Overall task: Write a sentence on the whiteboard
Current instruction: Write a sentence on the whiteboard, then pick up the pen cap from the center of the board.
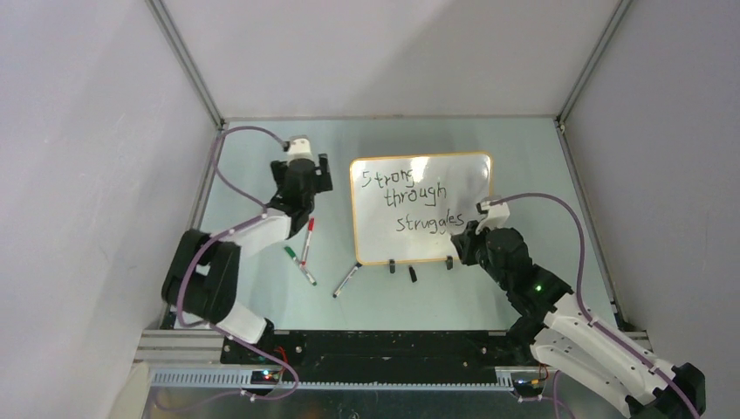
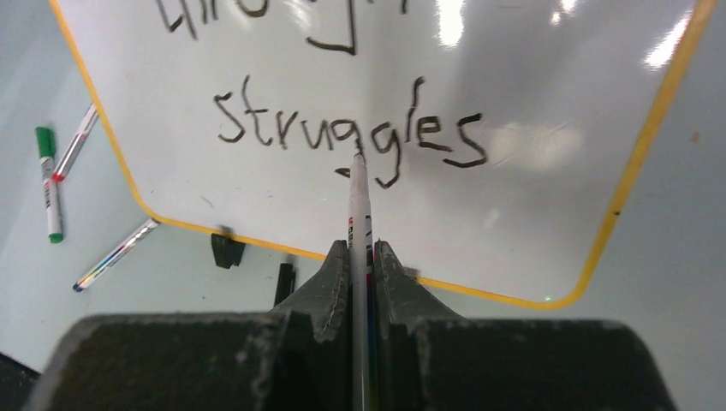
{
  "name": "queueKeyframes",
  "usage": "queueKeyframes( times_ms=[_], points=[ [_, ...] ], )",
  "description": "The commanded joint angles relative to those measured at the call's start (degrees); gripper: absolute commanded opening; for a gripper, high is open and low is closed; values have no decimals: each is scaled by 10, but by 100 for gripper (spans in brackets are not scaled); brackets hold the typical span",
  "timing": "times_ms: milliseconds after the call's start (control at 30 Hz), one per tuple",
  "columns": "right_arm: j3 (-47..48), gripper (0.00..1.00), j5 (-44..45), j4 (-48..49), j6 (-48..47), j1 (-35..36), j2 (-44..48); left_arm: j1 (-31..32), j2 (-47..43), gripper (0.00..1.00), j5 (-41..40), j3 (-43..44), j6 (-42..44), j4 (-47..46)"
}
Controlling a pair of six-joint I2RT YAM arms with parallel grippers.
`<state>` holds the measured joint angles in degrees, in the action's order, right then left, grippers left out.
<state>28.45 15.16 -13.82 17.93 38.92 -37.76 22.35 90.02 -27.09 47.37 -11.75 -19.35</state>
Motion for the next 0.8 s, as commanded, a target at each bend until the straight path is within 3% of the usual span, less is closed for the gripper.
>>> queueKeyframes(
  times_ms=[0, 133, 233, 400, 467, 567, 667, 767],
  points=[
    [-17, 0, 12, 65, -8, 34, 18, -39, -111, 99, -63, 6, -46, 88],
    [-32, 0, 63, 80, -18, 79, 38, -51, -182, 99, -58, 2, -81, 157],
    [-40, 0, 95, 87, -20, 104, 50, -59, -219, 99, -83, 0, -205, 257],
    [-44, 0, 126, 88, -20, 123, 58, -69, -220, 96, 85, 31, -282, 374],
    [-44, 0, 141, 86, -21, 129, 63, -52, -245, 95, 117, 28, -327, 416],
    [-44, 0, 160, 78, -18, 135, 74, 18, -305, 93, 86, -9, -387, 451],
    [-47, 0, 183, 71, -14, 140, 91, 84, -385, 85, 53, -42, -475, 461],
    [-53, 0, 200, 64, -6, 141, 106, 150, -410, 70, 58, -67, -565, 465]
  ],
)
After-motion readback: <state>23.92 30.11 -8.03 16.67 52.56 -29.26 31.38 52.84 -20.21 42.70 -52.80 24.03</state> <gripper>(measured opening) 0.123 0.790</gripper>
